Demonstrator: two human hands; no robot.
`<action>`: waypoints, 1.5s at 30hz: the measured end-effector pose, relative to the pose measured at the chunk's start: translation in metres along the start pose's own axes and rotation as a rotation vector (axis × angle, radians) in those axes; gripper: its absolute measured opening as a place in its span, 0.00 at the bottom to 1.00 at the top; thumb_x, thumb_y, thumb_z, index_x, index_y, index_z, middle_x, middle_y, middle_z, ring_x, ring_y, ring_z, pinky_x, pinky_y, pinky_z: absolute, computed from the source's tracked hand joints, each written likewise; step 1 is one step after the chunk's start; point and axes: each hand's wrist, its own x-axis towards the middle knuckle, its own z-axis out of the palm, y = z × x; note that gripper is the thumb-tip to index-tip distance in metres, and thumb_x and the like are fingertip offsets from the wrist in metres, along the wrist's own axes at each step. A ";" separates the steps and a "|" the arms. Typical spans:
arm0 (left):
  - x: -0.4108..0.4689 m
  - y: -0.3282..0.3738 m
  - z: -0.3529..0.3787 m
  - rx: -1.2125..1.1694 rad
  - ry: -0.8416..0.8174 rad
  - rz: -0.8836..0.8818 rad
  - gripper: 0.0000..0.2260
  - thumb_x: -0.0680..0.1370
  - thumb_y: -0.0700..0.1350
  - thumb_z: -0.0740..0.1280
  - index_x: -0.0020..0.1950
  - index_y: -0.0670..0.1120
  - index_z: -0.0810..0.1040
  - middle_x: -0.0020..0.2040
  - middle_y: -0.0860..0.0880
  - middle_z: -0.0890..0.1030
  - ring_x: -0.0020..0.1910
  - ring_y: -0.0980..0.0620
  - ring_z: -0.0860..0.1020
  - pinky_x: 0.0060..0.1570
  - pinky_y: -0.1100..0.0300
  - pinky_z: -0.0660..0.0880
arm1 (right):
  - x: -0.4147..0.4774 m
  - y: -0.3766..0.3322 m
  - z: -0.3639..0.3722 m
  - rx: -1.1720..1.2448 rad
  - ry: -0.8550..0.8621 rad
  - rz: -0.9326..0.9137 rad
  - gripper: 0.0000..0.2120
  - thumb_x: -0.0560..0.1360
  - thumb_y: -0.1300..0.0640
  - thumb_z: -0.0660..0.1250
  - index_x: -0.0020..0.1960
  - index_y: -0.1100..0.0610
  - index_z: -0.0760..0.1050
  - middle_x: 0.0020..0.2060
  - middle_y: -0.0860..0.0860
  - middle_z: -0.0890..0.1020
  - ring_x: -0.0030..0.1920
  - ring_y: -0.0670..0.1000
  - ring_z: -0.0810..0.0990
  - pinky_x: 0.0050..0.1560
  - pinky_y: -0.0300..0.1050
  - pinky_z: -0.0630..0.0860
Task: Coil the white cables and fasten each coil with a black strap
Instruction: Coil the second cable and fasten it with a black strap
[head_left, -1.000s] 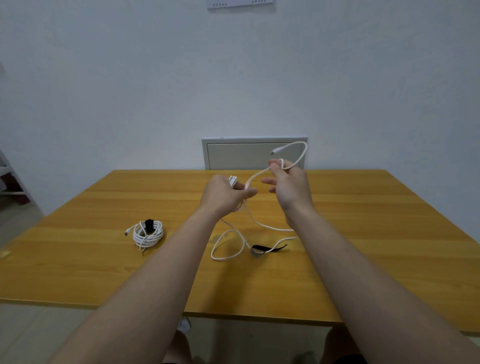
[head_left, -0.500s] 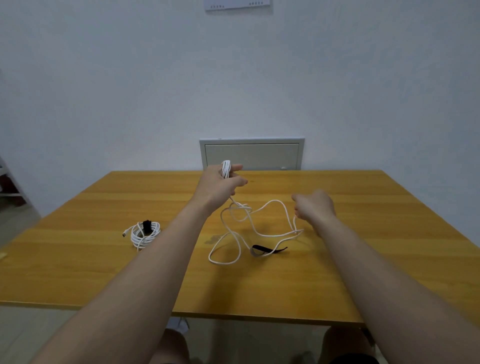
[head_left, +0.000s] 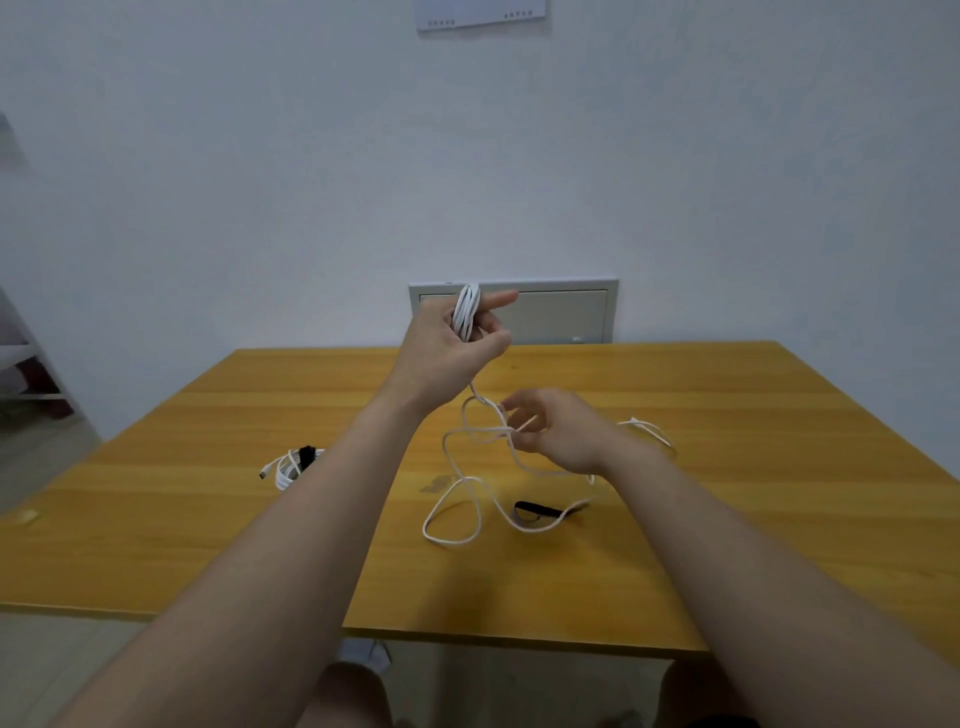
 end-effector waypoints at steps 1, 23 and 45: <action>0.000 0.002 -0.002 -0.001 0.007 0.014 0.17 0.76 0.35 0.72 0.65 0.44 0.83 0.39 0.49 0.79 0.36 0.51 0.72 0.39 0.59 0.70 | 0.000 0.000 0.001 -0.029 0.003 -0.013 0.14 0.78 0.57 0.73 0.62 0.49 0.79 0.50 0.43 0.82 0.48 0.46 0.82 0.52 0.48 0.77; 0.002 0.001 -0.022 0.647 0.053 -0.207 0.21 0.64 0.67 0.79 0.43 0.51 0.87 0.35 0.55 0.85 0.38 0.56 0.83 0.41 0.53 0.82 | 0.004 -0.026 -0.021 -0.161 0.755 0.085 0.08 0.85 0.55 0.58 0.50 0.56 0.71 0.39 0.50 0.77 0.40 0.54 0.74 0.39 0.47 0.65; 0.000 0.007 0.007 0.383 -0.119 -0.210 0.11 0.70 0.38 0.79 0.33 0.47 0.79 0.41 0.50 0.87 0.34 0.53 0.84 0.35 0.60 0.77 | -0.008 -0.022 -0.027 0.119 0.682 -0.199 0.08 0.77 0.65 0.69 0.48 0.55 0.85 0.42 0.46 0.86 0.45 0.44 0.85 0.49 0.45 0.82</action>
